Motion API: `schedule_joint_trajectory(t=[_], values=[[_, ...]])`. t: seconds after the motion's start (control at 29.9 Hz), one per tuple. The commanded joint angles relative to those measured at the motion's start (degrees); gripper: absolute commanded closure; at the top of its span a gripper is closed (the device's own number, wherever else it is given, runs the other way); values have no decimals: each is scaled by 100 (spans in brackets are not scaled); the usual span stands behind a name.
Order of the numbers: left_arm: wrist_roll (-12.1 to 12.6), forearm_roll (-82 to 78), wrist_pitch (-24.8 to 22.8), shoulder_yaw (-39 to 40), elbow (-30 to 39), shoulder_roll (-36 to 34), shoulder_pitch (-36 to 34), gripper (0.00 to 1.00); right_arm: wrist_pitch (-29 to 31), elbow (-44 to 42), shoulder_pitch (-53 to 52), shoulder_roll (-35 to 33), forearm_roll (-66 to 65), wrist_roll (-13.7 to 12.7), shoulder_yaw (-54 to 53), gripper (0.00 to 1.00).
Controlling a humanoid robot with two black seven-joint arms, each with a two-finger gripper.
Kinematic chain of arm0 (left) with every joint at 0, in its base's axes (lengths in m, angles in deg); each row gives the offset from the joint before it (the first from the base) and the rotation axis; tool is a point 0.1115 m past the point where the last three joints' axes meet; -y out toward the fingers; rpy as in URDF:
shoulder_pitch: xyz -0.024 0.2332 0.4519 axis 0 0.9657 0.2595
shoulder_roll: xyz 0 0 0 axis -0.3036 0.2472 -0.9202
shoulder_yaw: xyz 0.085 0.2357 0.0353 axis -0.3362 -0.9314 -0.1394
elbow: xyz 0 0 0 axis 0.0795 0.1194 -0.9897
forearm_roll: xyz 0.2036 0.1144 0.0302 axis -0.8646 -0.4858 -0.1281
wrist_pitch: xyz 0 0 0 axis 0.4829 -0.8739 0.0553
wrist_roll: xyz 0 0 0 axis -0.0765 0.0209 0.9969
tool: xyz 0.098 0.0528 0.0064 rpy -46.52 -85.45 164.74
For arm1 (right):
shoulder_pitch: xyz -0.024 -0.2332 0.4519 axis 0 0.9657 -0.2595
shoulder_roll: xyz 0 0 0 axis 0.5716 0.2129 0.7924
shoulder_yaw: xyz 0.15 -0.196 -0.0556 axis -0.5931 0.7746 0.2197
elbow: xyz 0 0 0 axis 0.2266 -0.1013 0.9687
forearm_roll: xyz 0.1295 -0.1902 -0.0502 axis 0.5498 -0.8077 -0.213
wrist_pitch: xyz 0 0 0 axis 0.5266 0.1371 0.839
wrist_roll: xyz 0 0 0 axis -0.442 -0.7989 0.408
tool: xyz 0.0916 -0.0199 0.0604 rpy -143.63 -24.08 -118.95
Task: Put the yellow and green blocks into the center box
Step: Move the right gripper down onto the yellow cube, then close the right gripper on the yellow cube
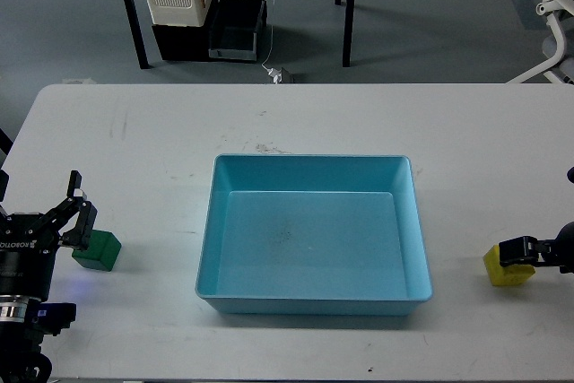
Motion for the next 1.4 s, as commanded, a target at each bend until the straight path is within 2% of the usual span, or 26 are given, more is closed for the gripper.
schedule_joint_trajectory(t=[0.0,0.7,1.14,1.17,1.2,1.24,1.27,1.37], values=[[7,-2,0,0,-9,13,-14,0,5,-51,248,89,8,-1,-248,0],[7,-2,0,0,-9,30,-23,0,154,-68,283,72,95,-1,-547,0],[-2,7,0,9,-106,22,-32,0,154,-481,442,581,87,35,-582,1],[-2,7,0,9,-106,22,-32,0,224,-455,424,581,78,35,-591,4],[-2,7,0,9,-106,22,-32,0,317,-429,407,573,78,35,-600,16],[-2,7,0,9,-106,22,-32,0,317,-411,398,573,69,8,-600,39],[-2,7,0,9,-106,22,-32,0,317,-411,398,564,52,-1,-609,53],[-2,7,0,9,-106,22,-32,0,317,-438,424,529,34,-1,-670,78]])
